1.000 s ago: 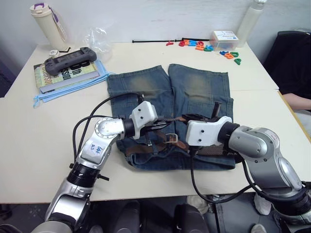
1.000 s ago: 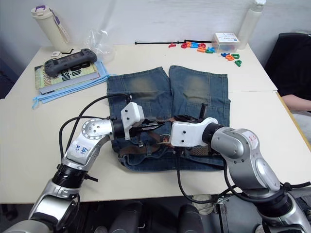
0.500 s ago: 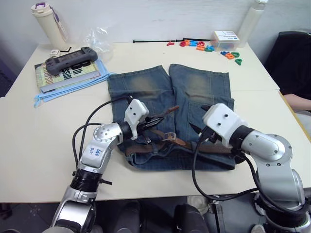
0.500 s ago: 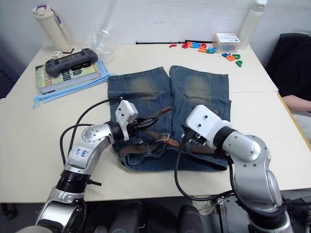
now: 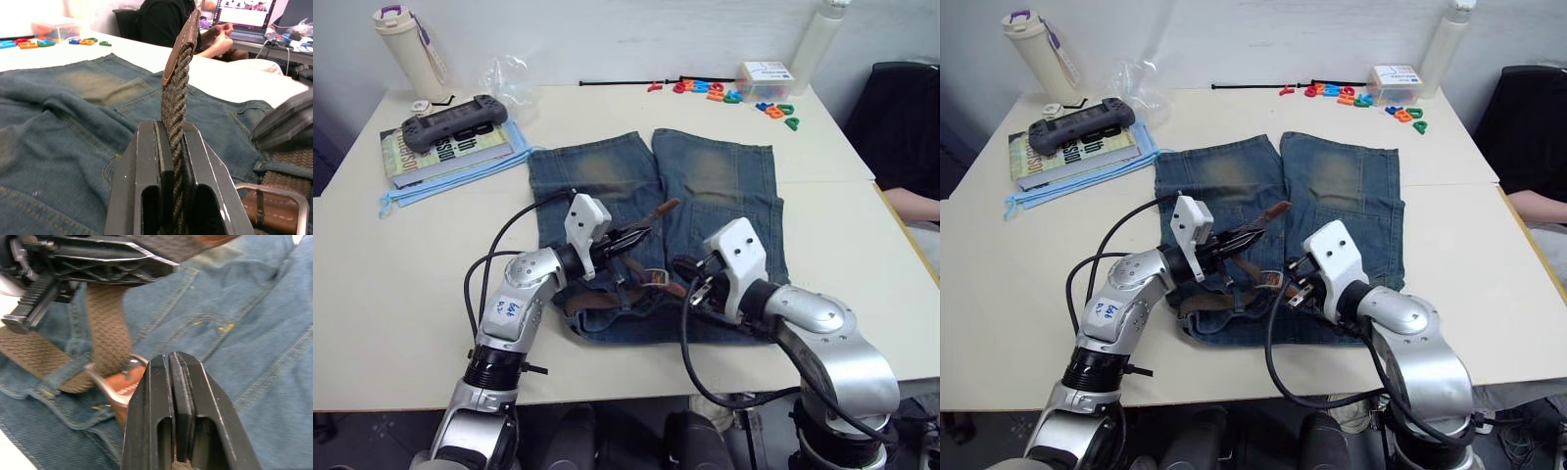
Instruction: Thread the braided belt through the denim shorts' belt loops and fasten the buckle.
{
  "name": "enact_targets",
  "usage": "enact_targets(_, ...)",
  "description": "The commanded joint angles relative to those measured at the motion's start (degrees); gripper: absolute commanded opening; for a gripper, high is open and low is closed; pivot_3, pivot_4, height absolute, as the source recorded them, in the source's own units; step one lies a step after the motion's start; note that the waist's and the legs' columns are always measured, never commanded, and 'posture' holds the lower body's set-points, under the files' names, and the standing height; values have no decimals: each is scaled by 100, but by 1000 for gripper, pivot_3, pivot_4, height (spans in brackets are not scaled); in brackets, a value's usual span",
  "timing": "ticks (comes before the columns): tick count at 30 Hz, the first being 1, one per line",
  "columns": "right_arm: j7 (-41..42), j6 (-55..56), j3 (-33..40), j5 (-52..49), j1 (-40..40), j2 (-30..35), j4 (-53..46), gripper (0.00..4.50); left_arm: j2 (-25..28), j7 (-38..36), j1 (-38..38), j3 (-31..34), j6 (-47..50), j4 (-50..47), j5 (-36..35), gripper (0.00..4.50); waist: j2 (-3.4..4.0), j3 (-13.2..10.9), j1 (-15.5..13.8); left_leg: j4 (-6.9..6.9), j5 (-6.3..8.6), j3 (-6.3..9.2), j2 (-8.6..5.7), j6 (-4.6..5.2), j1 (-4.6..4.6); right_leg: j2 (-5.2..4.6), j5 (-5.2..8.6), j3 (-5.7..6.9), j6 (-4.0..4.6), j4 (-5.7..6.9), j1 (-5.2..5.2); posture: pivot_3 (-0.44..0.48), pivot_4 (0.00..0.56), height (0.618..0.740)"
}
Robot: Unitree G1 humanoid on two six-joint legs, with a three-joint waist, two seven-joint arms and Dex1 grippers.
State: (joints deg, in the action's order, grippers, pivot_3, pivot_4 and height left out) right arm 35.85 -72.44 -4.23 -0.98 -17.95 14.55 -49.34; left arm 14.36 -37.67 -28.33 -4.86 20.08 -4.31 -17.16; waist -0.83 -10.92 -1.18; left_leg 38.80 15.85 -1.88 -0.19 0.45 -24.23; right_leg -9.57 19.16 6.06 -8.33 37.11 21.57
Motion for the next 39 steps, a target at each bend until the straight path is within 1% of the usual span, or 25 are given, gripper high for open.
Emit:
enact_targets(1,-306,229,-418,-121,222,141,-17,29,-28,25,-143,153,-140,-367,-167,0,0,0,-3,-2,0,0,0,0,0,0,0,0,0,0,0,0,150,684)
enact_targets(3,-479,290,-662,-82,335,294,123,29,-48,68,-256,204,-116,-421,-231,0,0,0,-3,-2,0,-1,-1,0,0,0,0,0,0,-1,0,0,150,684)
enact_targets(7,-808,269,-911,-119,438,311,366,29,-74,120,-450,308,-45,-544,-396,0,0,0,7,-1,0,-1,0,0,0,0,0,-1,0,-12,1,0,150,684)
enact_targets(8,-880,258,-914,-138,458,282,418,29,-75,120,-459,327,-29,-577,-434,0,0,0,17,-2,0,-1,0,-1,4,0,0,-2,0,-13,1,0,150,684)
enact_targets(14,-1162,317,-1219,-68,551,658,595,29,97,86,-414,636,137,-547,-727,0,0,0,57,-7,0,-1,2,-1,6,1,0,-3,0,-11,1,0,150,684)
enact_targets(16,-1213,366,-1300,-78,573,785,564,29,388,-76,-229,792,176,-468,-738,0,0,0,80,-8,0,-1,1,-1,6,1,0,-3,0,-12,1,0,150,684)
enact_targets(18,-1267,378,-1287,-119,592,797,530,29,716,-304,70,810,53,-397,-622,0,0,0,119,-10,0,-1,1,-2,8,1,0,-3,0,-12,1,0,150,684)
enact_targets(23,-1360,372,-1202,-209,551,733,389,29,1071,-533,651,647,-407,-273,-335,0,0,0,119,-34,-2,0,6,-4,12,1,0,-4,1,-13,3,0,150,684)
enact_targets(25,-1393,366,-1145,-229,502,702,328,29,1062,-518,733,590,-513,-259,-263,0,-1,0,104,-34,-2,2,6,-4,10,1,0,-4,1,-16,3,0,150,684)
enact_targets(30,-1289,515,-948,-469,362,642,64,29,876,-364,647,494,-478,-344,-253,0,-1,0,98,-46,-1,5,6,-4,10,0,0,-4,1,-23,3,0,150,684)
enact_targets(33,-1218,498,-815,-603,333,752,-85,29,799,-325,616,425,-430,-436,-262,0,-1,0,110,-54,-2,7,5,-5,10,1,0,-1,1,-22,4,0,150,684)
enact_targets(36,-1141,416,-634,-834,227,719,-276,29,810,-334,648,376,-401,-506,-271,0,-1,0,112,-56,-2,6,4,-5,10,0,0,-1,1,-24,4,0,150,684)
enact_targets(39,-1161,297,-642,-1013,159,667,-391,29,849,-365,688,366,-361,-587,-296,0,-1,0,116,-56,-3,6,5,-5,10,1,0,-1,1,-22,4,0,150,684)
